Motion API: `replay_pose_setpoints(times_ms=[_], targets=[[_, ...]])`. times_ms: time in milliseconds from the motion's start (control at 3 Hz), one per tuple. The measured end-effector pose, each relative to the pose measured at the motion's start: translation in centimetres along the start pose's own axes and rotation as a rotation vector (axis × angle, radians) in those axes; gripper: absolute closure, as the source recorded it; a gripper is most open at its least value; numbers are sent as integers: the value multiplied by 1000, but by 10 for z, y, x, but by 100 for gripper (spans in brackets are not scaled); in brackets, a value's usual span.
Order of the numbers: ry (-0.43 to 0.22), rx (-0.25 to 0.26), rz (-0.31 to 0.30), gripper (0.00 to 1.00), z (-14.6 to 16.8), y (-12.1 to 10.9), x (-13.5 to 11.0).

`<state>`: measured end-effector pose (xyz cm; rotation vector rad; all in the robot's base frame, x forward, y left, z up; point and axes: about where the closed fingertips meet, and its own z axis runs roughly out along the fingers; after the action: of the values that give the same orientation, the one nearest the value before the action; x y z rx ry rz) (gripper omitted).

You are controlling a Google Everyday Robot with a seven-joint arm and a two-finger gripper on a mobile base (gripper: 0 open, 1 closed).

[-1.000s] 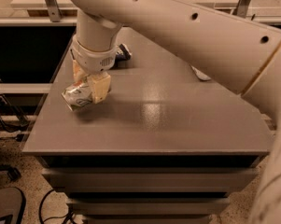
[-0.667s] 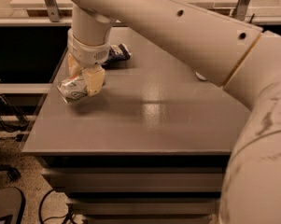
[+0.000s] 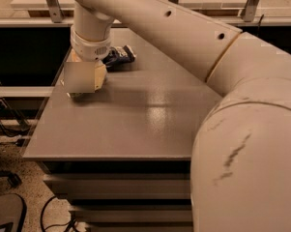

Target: Move 7up can near blue chip bag

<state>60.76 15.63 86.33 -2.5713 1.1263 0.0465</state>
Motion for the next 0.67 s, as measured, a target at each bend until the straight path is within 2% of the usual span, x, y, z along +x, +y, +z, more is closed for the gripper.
replay_pose_setpoints(times_ms=[667], targets=[[42, 2, 62, 100, 5, -10, 32]])
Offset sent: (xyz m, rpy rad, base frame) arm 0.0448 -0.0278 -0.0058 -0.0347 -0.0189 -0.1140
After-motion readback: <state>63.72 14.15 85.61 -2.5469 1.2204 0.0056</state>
